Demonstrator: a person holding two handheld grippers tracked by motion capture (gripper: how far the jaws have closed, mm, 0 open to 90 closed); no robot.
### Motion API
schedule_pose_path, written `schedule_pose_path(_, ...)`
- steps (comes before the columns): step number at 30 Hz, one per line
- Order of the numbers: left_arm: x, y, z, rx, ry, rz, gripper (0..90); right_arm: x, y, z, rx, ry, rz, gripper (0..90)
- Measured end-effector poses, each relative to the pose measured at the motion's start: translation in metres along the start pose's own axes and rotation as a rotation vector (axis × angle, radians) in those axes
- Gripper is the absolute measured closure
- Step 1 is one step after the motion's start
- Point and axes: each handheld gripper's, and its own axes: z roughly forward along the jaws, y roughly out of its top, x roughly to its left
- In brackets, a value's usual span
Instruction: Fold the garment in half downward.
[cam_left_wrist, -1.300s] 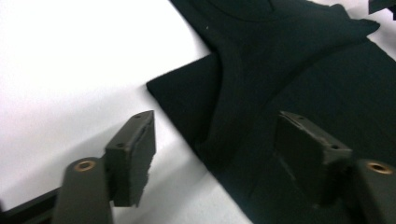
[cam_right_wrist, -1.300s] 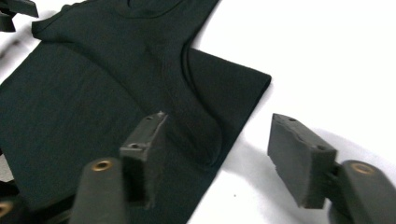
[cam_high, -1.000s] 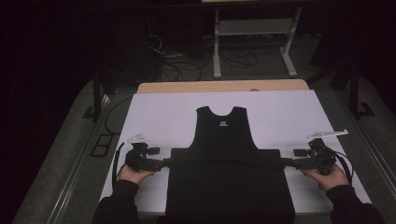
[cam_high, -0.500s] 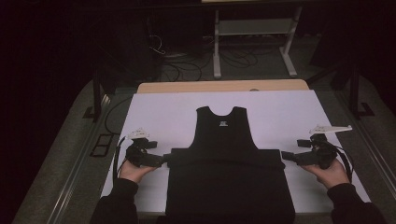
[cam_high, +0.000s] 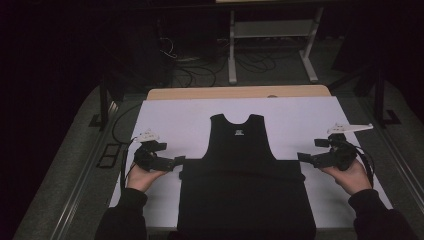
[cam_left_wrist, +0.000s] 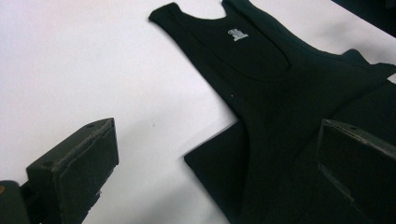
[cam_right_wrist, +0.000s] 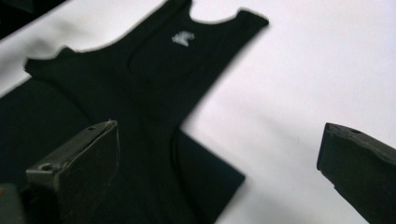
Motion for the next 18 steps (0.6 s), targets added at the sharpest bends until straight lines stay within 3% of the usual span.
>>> schedule_pose_path(11,0.005,0.02,0.004,0.021,0.001,0.007,0.0,-0.003,0.019,0.007,0.014,-0.014,0.001,0.0)
schedule_pose_path(18,0.006,0.032,0.008,0.03,-0.029,0.019,0.0,-0.004,0.031,0.007,0.016,-0.016,-0.024,0.0)
